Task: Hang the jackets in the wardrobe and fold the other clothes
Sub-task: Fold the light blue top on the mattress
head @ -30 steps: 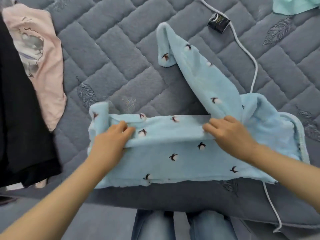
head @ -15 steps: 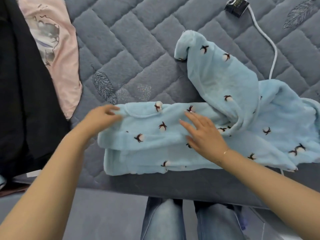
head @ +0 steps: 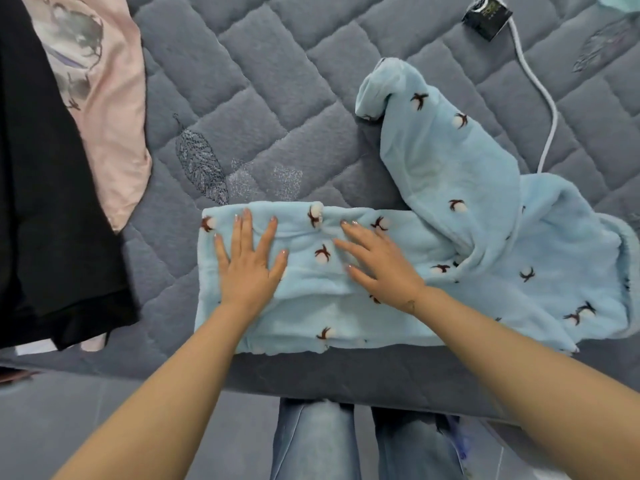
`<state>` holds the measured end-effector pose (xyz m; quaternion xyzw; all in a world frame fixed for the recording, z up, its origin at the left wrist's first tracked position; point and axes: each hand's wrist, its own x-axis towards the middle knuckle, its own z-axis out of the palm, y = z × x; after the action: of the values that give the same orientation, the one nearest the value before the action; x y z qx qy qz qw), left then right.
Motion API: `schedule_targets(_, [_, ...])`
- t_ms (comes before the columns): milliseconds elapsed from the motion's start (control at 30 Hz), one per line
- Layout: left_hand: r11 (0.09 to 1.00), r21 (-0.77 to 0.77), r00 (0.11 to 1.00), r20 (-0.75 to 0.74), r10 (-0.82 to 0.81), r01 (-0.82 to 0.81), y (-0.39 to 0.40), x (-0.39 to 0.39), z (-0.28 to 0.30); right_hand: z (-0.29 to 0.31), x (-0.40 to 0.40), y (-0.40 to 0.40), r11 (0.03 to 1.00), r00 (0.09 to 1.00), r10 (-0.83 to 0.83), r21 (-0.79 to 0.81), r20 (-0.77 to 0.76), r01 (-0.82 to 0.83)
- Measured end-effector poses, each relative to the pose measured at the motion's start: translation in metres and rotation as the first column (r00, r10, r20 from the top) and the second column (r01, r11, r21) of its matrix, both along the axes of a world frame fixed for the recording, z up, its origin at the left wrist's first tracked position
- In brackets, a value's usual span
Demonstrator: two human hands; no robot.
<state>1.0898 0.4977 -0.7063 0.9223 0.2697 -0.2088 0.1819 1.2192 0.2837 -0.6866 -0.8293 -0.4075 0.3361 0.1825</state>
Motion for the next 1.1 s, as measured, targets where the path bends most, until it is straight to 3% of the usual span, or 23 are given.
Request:
schedule_targets(100, [0.976,-0.159,0.975,0.141,0.170,-0.147,-0.002,0.011,0.027,0.030,0.040,-0.012,0.919,0.914,-0.366,0.223,0.178,0.324])
schedule_targets(167, [0.951,-0.254,0.928,0.281,0.245,-0.175,-0.009,0.025,0.048,0.042,0.072,-0.025,0.832,0.789,-0.551,0.252,0.270,0.495])
schedule_targets(233, [0.891,-0.408,0.868,0.349,0.354,-0.200,-0.023,0.052,0.062,0.044,0.111,-0.037,0.737,0.687,-0.676,0.247,0.268,0.629])
schedule_targets(300, [0.737,-0.613,0.828,0.230,0.512,-0.285,-0.038,0.089,0.067,0.037,0.152,-0.048,0.631,0.595,-0.774,0.189,0.214,0.753])
schedule_targets(367, [0.513,-0.764,0.783,0.015,0.622,-0.392,-0.052,0.131,0.063,0.024,0.188,-0.061,0.568,0.556,-0.813,0.027,0.170,0.822])
schedule_targets(467, [0.161,-0.830,0.693,-0.321,0.645,-0.534,-0.074,0.191,0.046,0.004,0.214,-0.079,0.570,0.608,-0.784,-0.244,0.125,0.785])
schedule_targets(567, [-0.106,-0.795,0.582,-0.521,0.624,-0.597,-0.108,0.228,0.030,-0.001,0.214,-0.100,0.561,0.619,-0.761,-0.283,0.195,0.778])
schedule_targets(633, [-0.195,-0.795,0.532,-0.543,0.650,-0.574,-0.132,0.238,0.025,0.000,0.208,-0.118,0.541,0.636,-0.722,-0.351,0.271,0.764])
schedule_targets(700, [-0.254,-0.821,0.502,-0.525,0.688,-0.511,-0.147,0.242,0.029,0.001,0.201,-0.143,0.598,0.721,-0.639,-0.416,0.268,0.685])
schedule_targets(933, [-0.611,-0.770,0.409,-0.624,0.665,-0.182,-0.155,0.187,0.095,0.044,0.168,-0.217,0.823,0.845,-0.533,-0.261,-0.048,0.504])
schedule_targets(1000, [-0.662,-0.734,0.375,-0.662,0.649,-0.150,-0.164,0.146,0.111,0.054,0.155,-0.229,0.856,0.854,-0.510,-0.151,-0.101,0.494])
schedule_targets(1100, [-0.704,-0.708,0.295,-0.687,0.664,-0.063,-0.181,0.081,0.119,0.054,0.146,-0.243,0.851,0.851,-0.521,-0.117,-0.071,0.512])
